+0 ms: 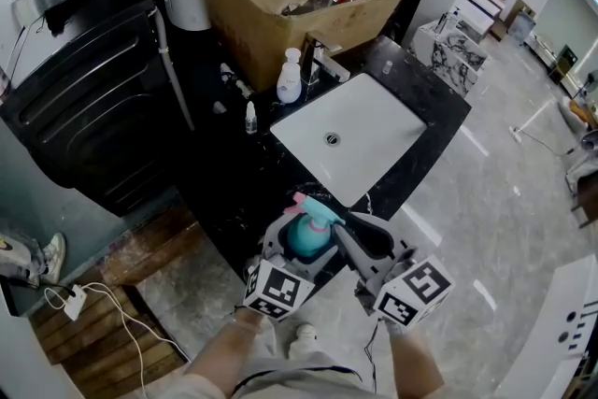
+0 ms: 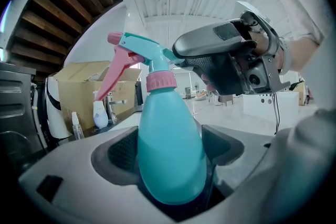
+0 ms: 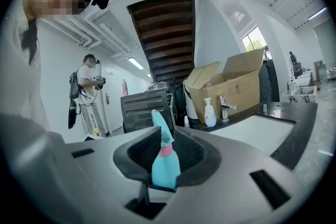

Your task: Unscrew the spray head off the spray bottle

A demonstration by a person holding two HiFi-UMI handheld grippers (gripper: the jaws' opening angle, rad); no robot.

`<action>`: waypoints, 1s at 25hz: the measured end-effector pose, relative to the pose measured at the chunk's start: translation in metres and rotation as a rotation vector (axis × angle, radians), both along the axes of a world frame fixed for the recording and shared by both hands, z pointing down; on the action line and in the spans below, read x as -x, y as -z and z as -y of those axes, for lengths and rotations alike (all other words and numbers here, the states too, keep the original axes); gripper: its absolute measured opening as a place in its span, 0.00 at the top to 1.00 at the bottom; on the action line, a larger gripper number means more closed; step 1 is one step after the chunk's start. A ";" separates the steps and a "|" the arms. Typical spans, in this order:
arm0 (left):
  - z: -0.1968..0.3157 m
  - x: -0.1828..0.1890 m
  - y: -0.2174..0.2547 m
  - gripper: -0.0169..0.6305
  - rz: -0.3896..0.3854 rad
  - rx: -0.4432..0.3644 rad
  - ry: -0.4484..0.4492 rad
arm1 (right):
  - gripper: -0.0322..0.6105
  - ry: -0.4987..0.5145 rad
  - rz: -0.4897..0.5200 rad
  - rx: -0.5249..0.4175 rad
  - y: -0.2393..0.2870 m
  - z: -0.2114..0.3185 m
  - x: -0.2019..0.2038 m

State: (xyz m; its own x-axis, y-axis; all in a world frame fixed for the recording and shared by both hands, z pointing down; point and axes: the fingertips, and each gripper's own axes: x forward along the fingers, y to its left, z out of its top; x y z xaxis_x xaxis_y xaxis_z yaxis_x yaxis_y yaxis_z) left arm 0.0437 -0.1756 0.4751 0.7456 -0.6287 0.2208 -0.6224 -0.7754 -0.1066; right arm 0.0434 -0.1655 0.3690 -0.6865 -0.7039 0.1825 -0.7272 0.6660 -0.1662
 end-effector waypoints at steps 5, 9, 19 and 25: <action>0.000 0.000 0.000 0.39 0.000 0.002 -0.001 | 0.82 0.003 -0.024 -0.006 0.000 0.000 -0.001; 0.000 0.000 -0.001 0.39 -0.001 0.002 -0.001 | 0.83 0.003 -0.050 -0.008 -0.001 0.000 -0.003; 0.000 0.000 -0.001 0.39 -0.006 0.003 -0.004 | 0.84 -0.015 -0.100 -0.041 -0.004 0.017 -0.007; -0.001 0.001 0.001 0.39 -0.006 0.006 -0.006 | 0.84 0.006 -0.063 -0.041 -0.005 0.032 0.002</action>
State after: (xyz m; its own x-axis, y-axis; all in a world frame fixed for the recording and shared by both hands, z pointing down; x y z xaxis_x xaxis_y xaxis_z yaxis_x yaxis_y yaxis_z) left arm 0.0428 -0.1751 0.4746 0.7506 -0.6230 0.2203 -0.6184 -0.7797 -0.0981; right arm 0.0415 -0.1973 0.3745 -0.6787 -0.7076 0.1968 -0.7313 0.6757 -0.0928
